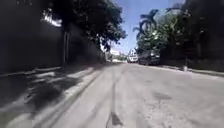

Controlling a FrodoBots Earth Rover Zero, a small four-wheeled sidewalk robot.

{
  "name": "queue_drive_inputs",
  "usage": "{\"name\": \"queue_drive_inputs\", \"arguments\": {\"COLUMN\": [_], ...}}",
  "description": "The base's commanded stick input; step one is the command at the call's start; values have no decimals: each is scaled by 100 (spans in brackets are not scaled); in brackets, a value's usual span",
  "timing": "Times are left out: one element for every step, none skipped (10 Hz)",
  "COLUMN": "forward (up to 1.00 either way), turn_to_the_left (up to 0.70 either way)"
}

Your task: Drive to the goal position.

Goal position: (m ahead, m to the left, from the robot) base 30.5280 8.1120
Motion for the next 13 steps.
{"name": "queue_drive_inputs", "arguments": {"forward": [100, 100, 100, 100, 100, 100, 100, 100, 100, 100, 100, 100, 100], "turn_to_the_left": [-2, -1, 0, 0, 0, 0, 0, 0, 0, 0, 0, -2, -2]}}
